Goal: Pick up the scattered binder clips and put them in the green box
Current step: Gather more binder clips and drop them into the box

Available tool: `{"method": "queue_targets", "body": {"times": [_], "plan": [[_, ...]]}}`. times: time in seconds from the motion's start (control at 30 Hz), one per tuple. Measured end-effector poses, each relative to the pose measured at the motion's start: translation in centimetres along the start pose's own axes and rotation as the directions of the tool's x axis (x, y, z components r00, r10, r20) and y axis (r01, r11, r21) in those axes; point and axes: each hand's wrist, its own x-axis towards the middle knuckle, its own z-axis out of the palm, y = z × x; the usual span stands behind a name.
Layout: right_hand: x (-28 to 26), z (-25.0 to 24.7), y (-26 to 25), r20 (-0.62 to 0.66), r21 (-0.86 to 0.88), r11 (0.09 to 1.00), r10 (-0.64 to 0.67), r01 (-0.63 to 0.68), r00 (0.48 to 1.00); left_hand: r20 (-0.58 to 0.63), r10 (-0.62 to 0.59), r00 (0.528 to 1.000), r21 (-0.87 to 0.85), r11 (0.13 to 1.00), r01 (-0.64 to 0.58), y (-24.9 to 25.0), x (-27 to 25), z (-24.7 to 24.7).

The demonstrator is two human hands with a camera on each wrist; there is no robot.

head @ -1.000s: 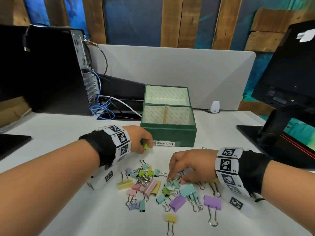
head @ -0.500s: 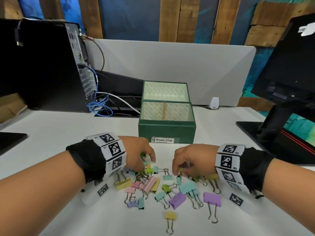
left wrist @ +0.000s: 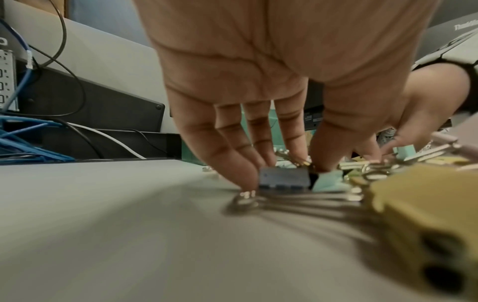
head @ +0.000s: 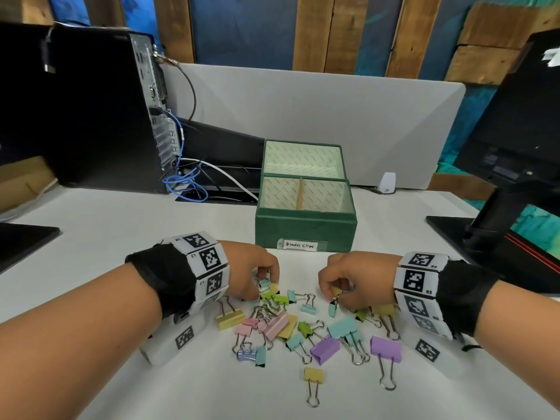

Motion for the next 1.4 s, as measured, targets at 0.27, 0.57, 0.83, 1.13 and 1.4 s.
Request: {"method": "queue_targets", "body": {"times": [0.27, 0.57, 0.83, 1.13, 1.4], "plan": [[0.1, -0.1, 0.5, -0.049, -0.002, 1.000, 0.027, -0.027, 0.998, -0.020, 0.013, 1.000, 0.062, 0.998, -0.011, 0.0, 0.2, 0.0], [0.4, -1.6, 1.2, -0.156, 0.077, 0.997, 0.035, -0.023, 0.987, -0.068, 0.004, 0.998, 0.017, 1.000, -0.003, -0.2, 0.3, 0.0], [2.7, -8.5, 2.7, -0.625, 0.303, 0.945, 0.292, -0.119, 0.724, -0.031, 0.009, 0.999, -0.134, 0.991, -0.013, 0.0, -0.6, 0.0], [4.5, -6.7, 4.0, -0.559, 0.336, 0.926, 0.344, -0.174, 0.755, 0.013, 0.016, 1.000, -0.056, 0.998, -0.015, 0.0, -0.3, -0.2], [-0.2, -2.6, 1.9, -0.293, 0.103, 0.990, 0.121, -0.094, 0.948, -0.017, 0.000, 1.000, -0.085, 0.996, -0.001, -0.2, -0.2, 0.0]]}}
